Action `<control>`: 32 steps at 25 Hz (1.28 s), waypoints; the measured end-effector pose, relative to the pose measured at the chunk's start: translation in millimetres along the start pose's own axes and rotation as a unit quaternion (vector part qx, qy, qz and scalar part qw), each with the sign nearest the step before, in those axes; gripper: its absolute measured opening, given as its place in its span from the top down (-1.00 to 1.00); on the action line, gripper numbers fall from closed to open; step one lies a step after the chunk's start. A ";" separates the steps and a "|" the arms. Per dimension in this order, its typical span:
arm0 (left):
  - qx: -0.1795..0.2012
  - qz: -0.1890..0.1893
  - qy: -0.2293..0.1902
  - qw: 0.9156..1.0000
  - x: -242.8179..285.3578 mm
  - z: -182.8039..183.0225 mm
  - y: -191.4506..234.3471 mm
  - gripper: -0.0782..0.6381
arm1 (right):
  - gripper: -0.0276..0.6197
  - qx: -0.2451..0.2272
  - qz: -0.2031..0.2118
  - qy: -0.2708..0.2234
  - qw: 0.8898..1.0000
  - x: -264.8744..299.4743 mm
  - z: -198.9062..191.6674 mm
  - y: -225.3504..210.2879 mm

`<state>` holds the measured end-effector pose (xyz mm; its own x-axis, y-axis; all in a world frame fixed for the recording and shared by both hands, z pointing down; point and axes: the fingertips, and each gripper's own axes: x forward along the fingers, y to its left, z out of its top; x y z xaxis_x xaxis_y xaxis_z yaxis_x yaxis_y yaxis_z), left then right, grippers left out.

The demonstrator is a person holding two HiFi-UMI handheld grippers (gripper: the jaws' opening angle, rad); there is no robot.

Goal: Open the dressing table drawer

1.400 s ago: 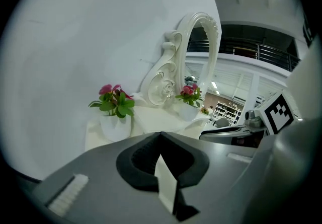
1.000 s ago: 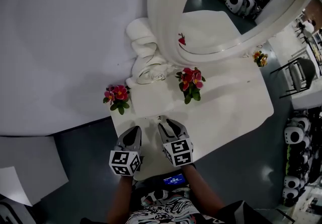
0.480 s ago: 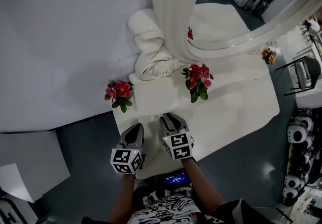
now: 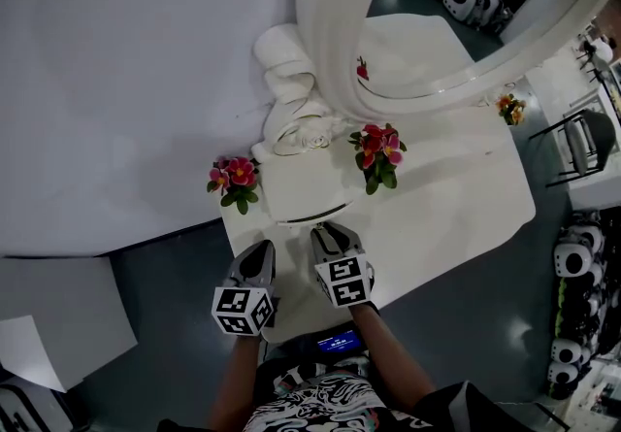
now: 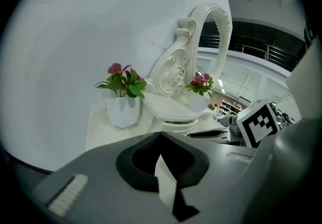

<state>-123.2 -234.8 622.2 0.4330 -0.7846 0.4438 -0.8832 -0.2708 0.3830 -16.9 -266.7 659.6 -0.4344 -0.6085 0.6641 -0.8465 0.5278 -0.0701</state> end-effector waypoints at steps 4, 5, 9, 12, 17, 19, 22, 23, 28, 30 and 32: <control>0.005 -0.002 0.000 1.000 -7.1 0.9 -5.6 0.78 | 0.60 0.001 -0.002 0.005 1.000 -9.8 -10.3 3.2; 0.006 -0.003 0.000 1.000 -9.6 1.0 -7.0 0.78 | 0.60 0.001 -0.002 0.007 1.000 -12.5 -13.3 4.7; 0.011 -0.004 -0.001 1.000 -17.2 -0.7 -11.3 0.78 | 0.60 0.001 -0.004 0.012 1.000 -22.1 -23.0 8.4; 0.016 -0.007 -0.001 1.000 -20.5 -3.1 -14.8 0.78 | 0.60 0.001 -0.008 0.012 1.000 -28.0 -28.7 10.2; 0.022 -0.012 -0.002 1.000 -22.5 -2.9 -20.2 0.78 | 0.59 0.017 -0.013 0.002 1.000 -29.1 -30.0 9.7; 0.024 -0.013 -0.008 1.000 -27.0 1.1 -22.7 0.78 | 0.54 0.023 -0.016 -0.005 1.000 -34.3 -28.6 9.7; 0.031 -0.014 -0.020 0.999 -35.4 11.5 -26.2 0.78 | 0.49 0.032 -0.028 -0.013 0.999 -48.8 -27.9 8.6; 0.034 -0.015 -0.026 0.999 -37.7 15.8 -28.0 0.78 | 0.53 0.033 -0.034 -0.017 0.999 -55.0 -26.7 7.8; 0.050 -0.028 -0.054 0.997 -49.5 36.8 -43.2 0.78 | 0.68 0.047 -0.035 -0.076 0.995 -91.5 -6.2 12.7; 0.055 -0.034 -0.065 0.996 -55.0 44.7 -50.2 0.78 | 0.77 0.047 -0.040 -0.099 0.993 -106.1 3.0 15.1; 0.058 -0.040 -0.075 0.995 -59.4 51.3 -56.6 0.78 | 0.89 0.044 -0.046 -0.118 0.991 -118.9 11.7 15.5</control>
<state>-108.2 -201.5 532.5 0.4792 -0.8299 0.2859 -0.8653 -0.3921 0.3122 18.0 -193.1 570.9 -0.4048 -0.7787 0.4793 -0.9050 0.4161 -0.0883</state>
